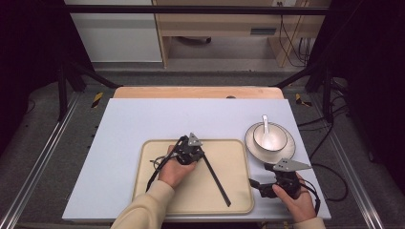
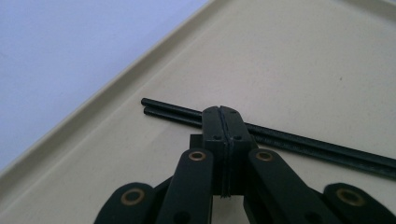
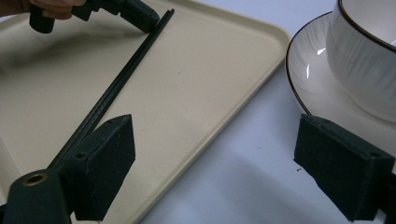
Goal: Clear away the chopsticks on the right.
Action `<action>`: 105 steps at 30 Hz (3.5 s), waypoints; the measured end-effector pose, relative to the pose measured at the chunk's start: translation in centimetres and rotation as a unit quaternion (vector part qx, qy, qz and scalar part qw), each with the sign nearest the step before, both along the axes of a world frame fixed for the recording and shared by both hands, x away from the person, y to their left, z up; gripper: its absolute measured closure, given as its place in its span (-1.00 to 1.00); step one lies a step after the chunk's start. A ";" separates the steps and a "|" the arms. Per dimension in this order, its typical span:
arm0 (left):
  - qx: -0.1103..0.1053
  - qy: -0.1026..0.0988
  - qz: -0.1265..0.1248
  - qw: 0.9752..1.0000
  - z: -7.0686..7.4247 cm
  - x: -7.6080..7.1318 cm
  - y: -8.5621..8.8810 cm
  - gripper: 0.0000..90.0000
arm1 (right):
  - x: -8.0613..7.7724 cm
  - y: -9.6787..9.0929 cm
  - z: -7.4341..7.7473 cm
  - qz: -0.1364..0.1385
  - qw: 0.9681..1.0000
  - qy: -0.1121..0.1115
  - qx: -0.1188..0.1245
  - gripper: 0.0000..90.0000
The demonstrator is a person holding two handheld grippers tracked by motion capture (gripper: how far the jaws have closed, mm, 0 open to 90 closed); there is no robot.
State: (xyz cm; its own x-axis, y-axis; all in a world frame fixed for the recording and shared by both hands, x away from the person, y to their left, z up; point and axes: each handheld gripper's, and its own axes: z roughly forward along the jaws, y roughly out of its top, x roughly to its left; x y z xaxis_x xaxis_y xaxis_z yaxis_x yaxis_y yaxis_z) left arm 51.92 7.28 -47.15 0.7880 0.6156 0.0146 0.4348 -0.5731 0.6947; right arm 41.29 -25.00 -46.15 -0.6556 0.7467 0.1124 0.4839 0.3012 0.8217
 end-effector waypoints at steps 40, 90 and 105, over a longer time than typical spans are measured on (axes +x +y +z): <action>0.022 0.011 -0.106 0.994 0.4 -2.6 -3.6 0.99 | 0.0 -0.2 0.0 -0.010 1.000 0.008 0.003 -0.73; -0.023 0.028 -0.131 0.991 -0.2 -4.3 -7.1 0.99 | 0.0 -0.5 0.0 -0.012 1.000 0.013 -0.001 -0.72; -0.031 0.014 -0.134 0.990 0.2 -3.8 -8.5 0.99 | 0.0 -0.5 0.0 -0.013 1.000 0.010 0.003 -0.73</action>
State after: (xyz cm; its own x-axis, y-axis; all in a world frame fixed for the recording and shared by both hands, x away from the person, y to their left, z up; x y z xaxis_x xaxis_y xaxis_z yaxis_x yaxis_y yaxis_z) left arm 48.13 -1.21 -46.97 0.9228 0.3832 -0.0410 0.2927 -0.6277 0.7213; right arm 41.27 -25.54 -46.17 -0.6341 0.7623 0.1295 0.5079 0.2844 0.8131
